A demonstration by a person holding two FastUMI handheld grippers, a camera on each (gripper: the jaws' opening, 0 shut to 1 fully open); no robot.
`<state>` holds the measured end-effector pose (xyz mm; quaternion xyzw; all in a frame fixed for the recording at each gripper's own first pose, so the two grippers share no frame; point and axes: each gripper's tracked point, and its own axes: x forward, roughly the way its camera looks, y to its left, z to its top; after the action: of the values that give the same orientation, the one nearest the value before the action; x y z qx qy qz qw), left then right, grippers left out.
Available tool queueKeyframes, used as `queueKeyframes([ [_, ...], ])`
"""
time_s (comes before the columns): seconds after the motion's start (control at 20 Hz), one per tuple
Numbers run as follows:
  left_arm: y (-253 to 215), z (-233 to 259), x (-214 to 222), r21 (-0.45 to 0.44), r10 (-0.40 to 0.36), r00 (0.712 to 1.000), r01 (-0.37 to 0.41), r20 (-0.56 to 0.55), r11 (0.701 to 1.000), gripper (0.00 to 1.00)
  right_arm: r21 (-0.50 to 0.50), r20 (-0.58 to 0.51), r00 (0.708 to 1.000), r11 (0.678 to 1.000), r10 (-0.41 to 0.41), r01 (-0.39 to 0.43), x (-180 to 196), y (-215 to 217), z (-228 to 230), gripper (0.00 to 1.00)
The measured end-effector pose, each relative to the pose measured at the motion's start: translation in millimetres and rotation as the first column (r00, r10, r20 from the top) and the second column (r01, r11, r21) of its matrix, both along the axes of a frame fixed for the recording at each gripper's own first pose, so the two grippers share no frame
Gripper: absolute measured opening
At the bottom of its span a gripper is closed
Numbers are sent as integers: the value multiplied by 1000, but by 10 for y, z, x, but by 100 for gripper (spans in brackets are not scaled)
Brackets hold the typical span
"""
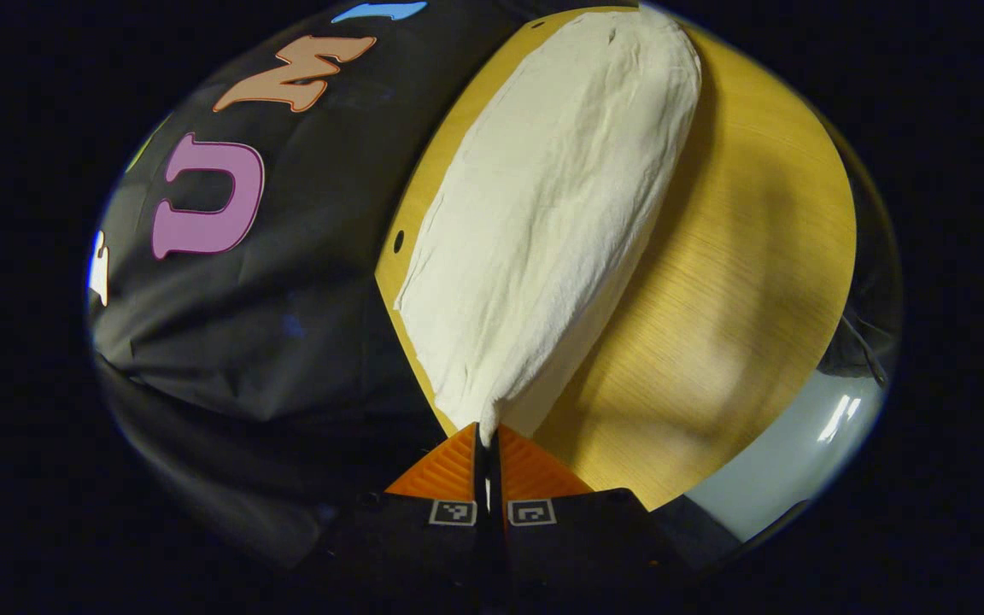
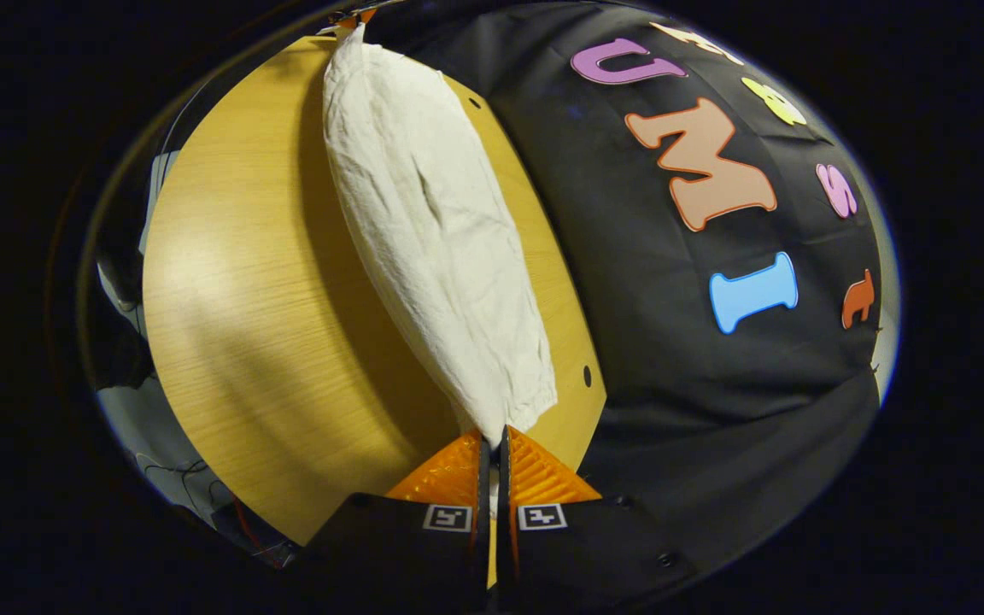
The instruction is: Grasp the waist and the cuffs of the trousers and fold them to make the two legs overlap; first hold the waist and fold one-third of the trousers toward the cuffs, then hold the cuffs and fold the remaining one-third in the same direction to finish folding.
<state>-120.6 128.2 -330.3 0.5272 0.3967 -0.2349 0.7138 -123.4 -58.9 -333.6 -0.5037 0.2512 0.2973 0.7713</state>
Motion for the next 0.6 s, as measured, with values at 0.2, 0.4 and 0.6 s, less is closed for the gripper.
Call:
queueKeyframes([
  [0.2, -290, 73, 351, -8, 46, 996, -45, 80, 999, 0, 42, 42, 999, 999, -15, 13, 290, 37, 129, 6],
  [0.4, -332, 254, 563, -50, 74, 987, -67, 143, 997, 0, 63, 62, 996, 997, -56, 52, 546, 71, 212, 7],
  [0.6, -408, 334, 1086, -79, 58, 981, -44, 183, 996, 0, 56, 92, 988, 992, -121, 116, 867, 154, 348, 5],
])
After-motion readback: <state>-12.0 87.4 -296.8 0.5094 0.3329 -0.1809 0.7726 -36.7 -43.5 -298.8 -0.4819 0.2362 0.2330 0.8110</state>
